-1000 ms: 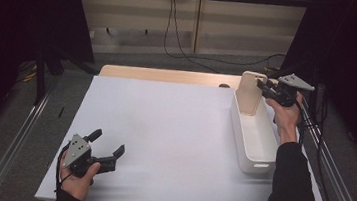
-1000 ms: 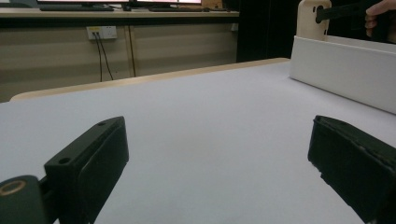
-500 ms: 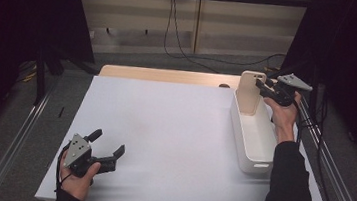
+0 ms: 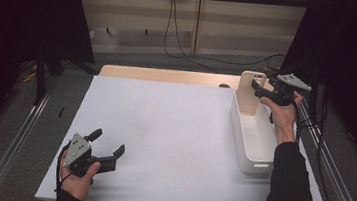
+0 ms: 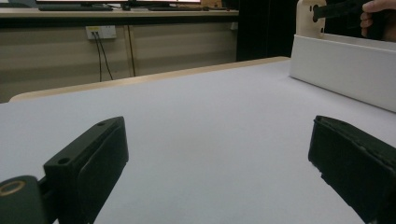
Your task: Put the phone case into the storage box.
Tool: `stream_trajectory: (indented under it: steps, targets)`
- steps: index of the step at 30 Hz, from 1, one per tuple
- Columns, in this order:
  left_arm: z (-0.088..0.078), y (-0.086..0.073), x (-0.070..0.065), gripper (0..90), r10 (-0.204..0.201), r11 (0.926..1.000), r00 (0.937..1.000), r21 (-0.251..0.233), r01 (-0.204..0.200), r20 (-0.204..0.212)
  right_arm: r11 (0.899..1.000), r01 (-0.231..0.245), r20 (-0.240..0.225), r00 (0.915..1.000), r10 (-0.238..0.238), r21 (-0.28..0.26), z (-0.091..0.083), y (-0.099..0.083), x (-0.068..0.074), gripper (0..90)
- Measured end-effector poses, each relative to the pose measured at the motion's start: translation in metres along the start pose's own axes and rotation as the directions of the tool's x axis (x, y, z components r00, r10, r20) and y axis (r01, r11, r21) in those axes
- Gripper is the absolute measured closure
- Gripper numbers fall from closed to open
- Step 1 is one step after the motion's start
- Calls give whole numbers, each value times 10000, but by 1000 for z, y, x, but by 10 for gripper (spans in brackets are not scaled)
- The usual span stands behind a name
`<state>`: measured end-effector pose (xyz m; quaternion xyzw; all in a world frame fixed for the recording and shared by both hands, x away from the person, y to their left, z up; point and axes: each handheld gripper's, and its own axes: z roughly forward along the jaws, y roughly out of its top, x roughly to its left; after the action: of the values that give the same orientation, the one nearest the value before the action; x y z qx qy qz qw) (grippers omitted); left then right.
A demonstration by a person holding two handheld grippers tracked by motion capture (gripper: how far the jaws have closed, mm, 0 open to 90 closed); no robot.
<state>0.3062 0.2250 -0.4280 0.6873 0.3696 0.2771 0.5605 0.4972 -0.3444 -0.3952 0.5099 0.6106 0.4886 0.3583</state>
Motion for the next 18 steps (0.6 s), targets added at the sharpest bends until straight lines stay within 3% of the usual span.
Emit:
stream_trajectory:
  steps: [9,18]
  targets:
    - [1,0,-1,46,3,10000,10000,-21,-3,80,9997,-255,289,9993,254,29,0,1,3,0]
    - [2,0,1,46,-26,10000,9999,42,27,-99,9995,-314,325,9990,314,5,-1,2,3,0]
